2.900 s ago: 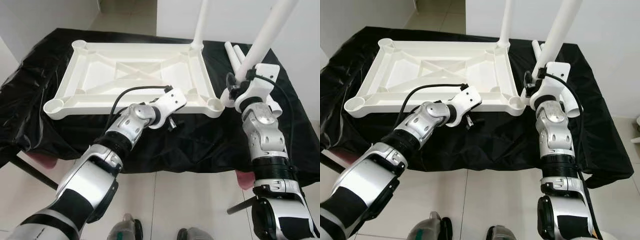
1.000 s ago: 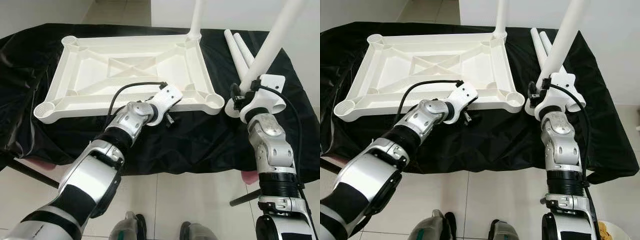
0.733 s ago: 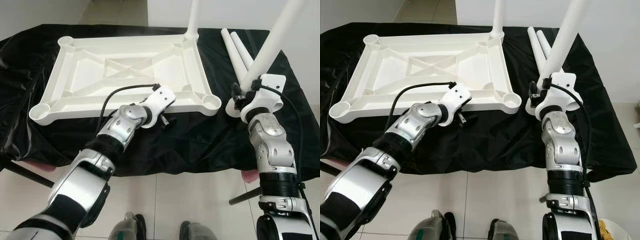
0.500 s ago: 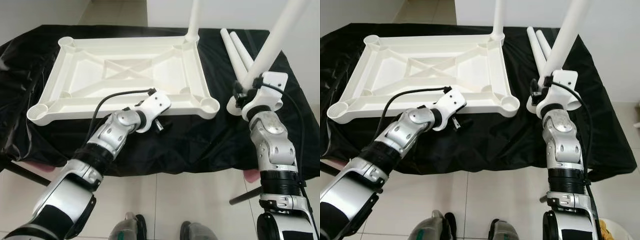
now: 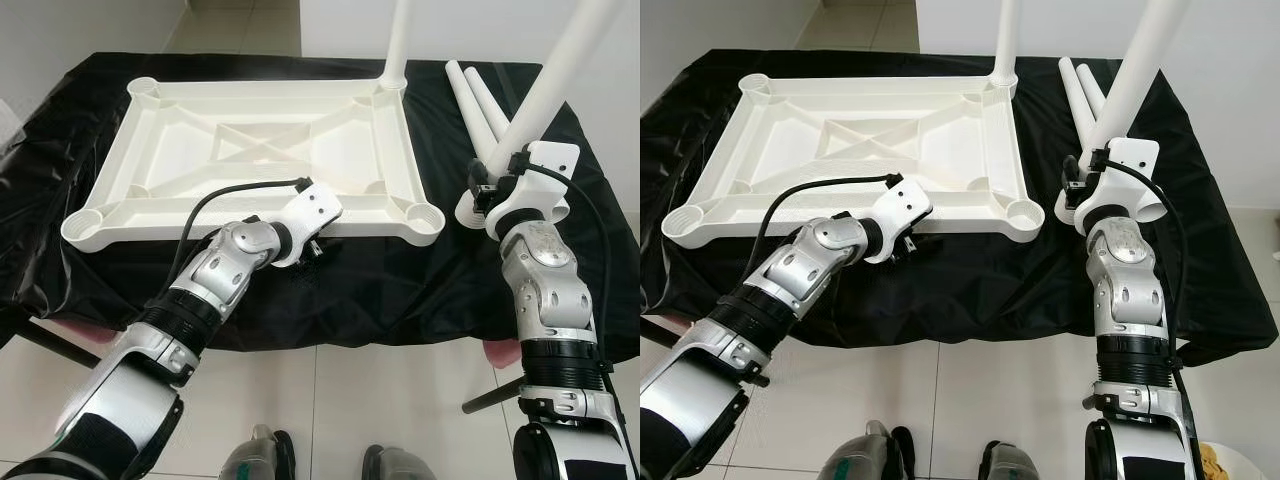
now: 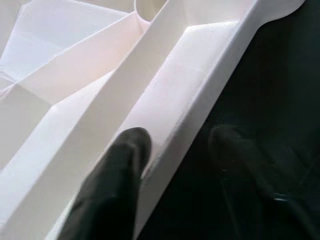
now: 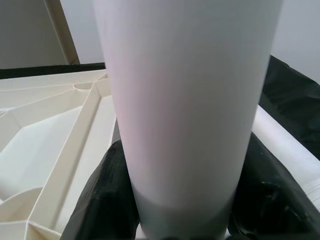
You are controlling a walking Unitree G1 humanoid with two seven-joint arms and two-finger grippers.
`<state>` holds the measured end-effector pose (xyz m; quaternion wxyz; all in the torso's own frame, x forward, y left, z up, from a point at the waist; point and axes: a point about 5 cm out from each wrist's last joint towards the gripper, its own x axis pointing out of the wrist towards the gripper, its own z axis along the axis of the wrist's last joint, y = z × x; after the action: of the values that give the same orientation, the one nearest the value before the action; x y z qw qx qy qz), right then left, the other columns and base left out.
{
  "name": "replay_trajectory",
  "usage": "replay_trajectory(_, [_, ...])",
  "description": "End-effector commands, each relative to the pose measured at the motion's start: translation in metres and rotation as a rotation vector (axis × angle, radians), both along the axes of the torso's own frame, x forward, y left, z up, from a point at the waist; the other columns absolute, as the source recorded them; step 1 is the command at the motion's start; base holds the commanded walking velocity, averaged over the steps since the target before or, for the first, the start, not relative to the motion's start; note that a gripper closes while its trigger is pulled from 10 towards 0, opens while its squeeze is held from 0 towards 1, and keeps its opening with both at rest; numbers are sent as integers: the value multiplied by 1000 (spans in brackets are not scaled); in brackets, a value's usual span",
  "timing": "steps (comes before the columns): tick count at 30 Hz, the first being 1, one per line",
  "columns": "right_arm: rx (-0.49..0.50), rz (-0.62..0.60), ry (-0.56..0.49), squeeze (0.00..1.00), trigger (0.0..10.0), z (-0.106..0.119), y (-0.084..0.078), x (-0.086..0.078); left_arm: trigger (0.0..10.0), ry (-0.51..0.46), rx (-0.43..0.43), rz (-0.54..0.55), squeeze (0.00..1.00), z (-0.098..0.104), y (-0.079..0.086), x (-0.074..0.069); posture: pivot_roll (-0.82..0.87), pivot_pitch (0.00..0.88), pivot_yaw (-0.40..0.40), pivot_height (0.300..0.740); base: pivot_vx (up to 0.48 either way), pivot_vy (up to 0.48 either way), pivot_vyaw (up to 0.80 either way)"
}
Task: Building children table
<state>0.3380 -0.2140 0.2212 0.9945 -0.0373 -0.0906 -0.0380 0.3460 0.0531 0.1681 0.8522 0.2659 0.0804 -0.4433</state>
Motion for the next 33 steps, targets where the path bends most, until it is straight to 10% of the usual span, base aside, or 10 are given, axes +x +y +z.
replay_trajectory(1, [-4, -9, -28, 0, 10000, 6, -1, 0, 6510, 309, 85, -413, 0, -24, -9, -30, -69, 119, 103, 740, 0, 0, 0])
replay_trajectory(3, [-4, -14, -30, 0, 10000, 7, -2, -1, 6627, 319, 96, -415, 0, -27, -9, -31, -72, 123, 109, 740, 0, 0, 0])
replay_trajectory(5, [-4, -19, -32, 0, 10000, 7, -3, -2, 4745, 321, 106, -417, 0, -29, -10, -32, -74, 124, 110, 740, 0, 0, 0])
replay_trajectory(6, [-4, -29, -36, 0, 10000, 8, -5, -4, 2118, 334, 120, -422, 0, -33, -11, -33, -80, 132, 120, 740, 0, 0, 0])
replay_trajectory(8, [-4, -31, -37, 0, 10000, 8, -5, -5, 2118, 336, 123, -424, 0, -34, -12, -34, -80, 132, 120, 740, 0, 0, 0])
replay_trajectory(9, [-5, -36, -37, 0, 10000, 8, -6, -5, 431, 344, 126, -428, 0, -34, -12, -34, -84, 137, 127, 740, 0, 0, 0])
replay_trajectory(27, [-4, -62, -45, 0, 10000, 9, -11, -10, 0, 364, 149, -477, 0, -36, -17, -42, -86, 143, 135, 740, 0, 0, 0])
replay_trajectory(28, [-4, -61, -45, 0, 10000, 9, -10, -9, 10000, 352, 153, -483, 0, -35, -18, -42, -85, 141, 133, 740, 0, 0, 0])
replay_trajectory(33, [-4, -51, -46, 0, 10000, 11, -8, -7, 10000, 361, 89, -418, 8, -24, -24, -31, -79, 133, 119, 740, 0, 0, 0])
